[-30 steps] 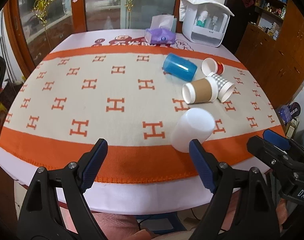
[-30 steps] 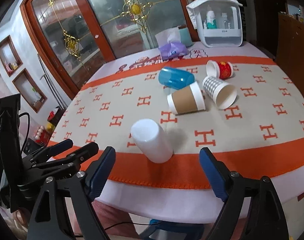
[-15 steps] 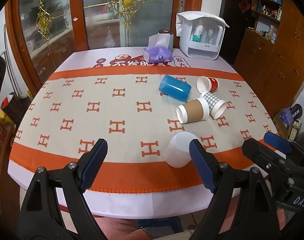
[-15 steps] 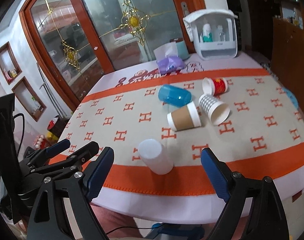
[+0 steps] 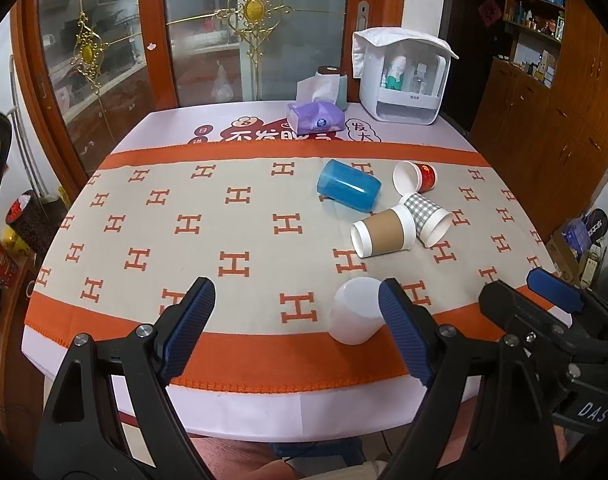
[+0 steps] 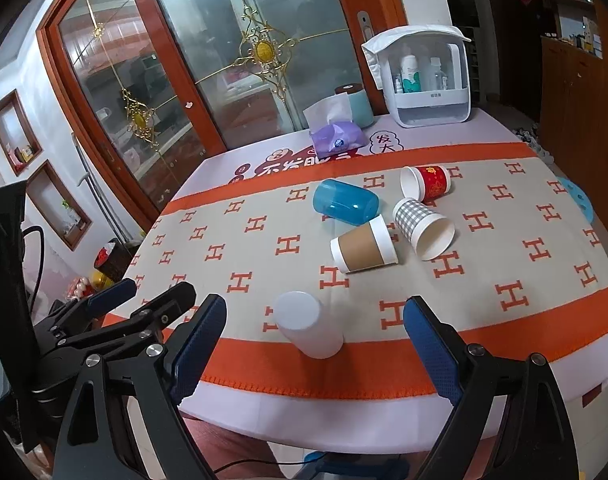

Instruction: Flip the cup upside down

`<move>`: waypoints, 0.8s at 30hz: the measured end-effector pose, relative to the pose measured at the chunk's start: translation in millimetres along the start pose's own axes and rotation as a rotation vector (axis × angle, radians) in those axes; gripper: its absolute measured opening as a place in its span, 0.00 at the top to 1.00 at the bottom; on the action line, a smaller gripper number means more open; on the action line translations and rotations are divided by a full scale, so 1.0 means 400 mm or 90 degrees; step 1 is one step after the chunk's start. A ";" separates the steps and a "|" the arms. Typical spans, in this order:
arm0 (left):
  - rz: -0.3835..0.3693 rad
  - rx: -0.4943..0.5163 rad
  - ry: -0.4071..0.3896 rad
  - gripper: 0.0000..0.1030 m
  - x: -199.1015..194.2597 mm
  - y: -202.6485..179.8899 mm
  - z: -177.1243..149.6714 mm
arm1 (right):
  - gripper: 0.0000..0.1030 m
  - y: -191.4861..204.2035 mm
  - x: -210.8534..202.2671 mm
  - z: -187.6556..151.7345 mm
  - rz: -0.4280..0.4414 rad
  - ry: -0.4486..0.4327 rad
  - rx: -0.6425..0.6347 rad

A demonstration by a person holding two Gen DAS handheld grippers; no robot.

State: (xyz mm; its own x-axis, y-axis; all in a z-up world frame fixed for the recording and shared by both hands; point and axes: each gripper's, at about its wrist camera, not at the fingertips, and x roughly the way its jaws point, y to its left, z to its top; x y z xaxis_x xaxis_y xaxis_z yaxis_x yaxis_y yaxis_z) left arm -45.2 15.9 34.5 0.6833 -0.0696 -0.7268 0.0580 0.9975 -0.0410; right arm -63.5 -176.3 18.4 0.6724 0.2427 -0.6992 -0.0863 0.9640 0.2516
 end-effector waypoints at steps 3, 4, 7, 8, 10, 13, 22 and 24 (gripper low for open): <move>0.000 0.003 0.000 0.20 -0.002 -0.007 0.002 | 0.11 0.000 0.000 0.002 0.000 -0.001 0.000; -0.001 0.004 -0.001 0.20 -0.001 -0.008 0.002 | 0.11 0.001 0.001 0.002 -0.001 -0.002 0.000; -0.002 0.005 0.002 0.20 0.004 -0.010 0.003 | 0.11 0.002 0.001 0.003 0.000 -0.001 0.001; -0.002 0.004 0.003 0.20 0.006 -0.011 0.003 | 0.11 0.002 0.000 0.003 -0.001 -0.002 0.001; -0.002 0.004 0.006 0.20 0.009 -0.012 0.003 | 0.11 0.001 0.001 0.003 -0.001 -0.001 0.001; -0.002 0.003 0.010 0.20 0.014 -0.013 0.002 | 0.11 0.001 0.003 0.005 0.001 0.000 0.002; 0.002 -0.003 0.018 0.20 0.028 -0.009 0.001 | 0.11 0.002 0.019 -0.004 0.003 0.010 0.008; 0.003 -0.004 0.019 0.20 0.030 -0.008 0.001 | 0.11 0.001 0.019 -0.003 0.003 0.009 0.008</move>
State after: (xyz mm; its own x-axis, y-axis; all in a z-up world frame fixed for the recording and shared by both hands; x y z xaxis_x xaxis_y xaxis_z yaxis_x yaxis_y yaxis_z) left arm -36.9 11.7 26.2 0.6612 -0.0646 -0.7474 0.0500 0.9979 -0.0420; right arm -59.4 -174.0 12.5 0.6610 0.2488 -0.7079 -0.0798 0.9614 0.2634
